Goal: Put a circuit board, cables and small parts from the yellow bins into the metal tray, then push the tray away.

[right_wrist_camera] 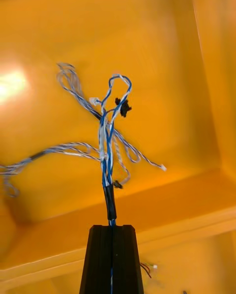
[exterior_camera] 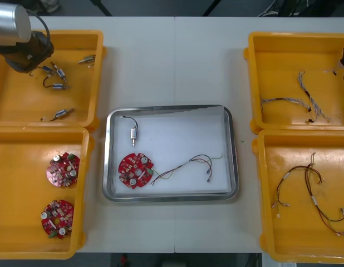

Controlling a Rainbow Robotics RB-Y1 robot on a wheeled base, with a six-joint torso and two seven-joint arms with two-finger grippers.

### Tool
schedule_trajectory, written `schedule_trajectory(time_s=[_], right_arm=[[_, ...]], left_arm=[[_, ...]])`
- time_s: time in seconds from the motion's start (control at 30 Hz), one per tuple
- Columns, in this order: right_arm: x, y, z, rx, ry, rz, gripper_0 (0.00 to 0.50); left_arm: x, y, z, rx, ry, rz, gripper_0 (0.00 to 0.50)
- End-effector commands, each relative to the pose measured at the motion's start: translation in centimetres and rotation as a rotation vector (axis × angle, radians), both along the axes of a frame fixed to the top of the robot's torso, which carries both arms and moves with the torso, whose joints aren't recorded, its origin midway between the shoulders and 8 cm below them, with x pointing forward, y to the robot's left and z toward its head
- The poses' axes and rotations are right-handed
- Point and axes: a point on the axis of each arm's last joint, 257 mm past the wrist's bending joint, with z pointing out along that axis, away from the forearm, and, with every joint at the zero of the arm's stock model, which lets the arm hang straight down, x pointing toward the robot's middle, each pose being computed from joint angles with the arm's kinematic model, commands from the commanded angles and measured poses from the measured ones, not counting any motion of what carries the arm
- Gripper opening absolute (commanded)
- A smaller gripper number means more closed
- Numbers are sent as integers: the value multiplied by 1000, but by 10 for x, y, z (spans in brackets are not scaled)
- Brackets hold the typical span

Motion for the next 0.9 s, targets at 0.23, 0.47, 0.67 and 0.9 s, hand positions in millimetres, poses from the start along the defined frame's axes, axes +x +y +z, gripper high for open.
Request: schedule_trajectory(time_s=[0.23,0.47,0.67,0.9], right_arm=[[-5,39,76,-176,-191,302,0],[-38,111,72,-261,-259,588,0],[-72,180,69,-327,-300,856,0],[-106,237,44,-533,-304,1195,0]], left_arm=[[13,-10,3,83,-38,-68,500],[7,-5,-14,83,-20,-63,500],[0,1,-35,86,-3,-62,500],[-6,-2,-54,74,21,-64,500]])
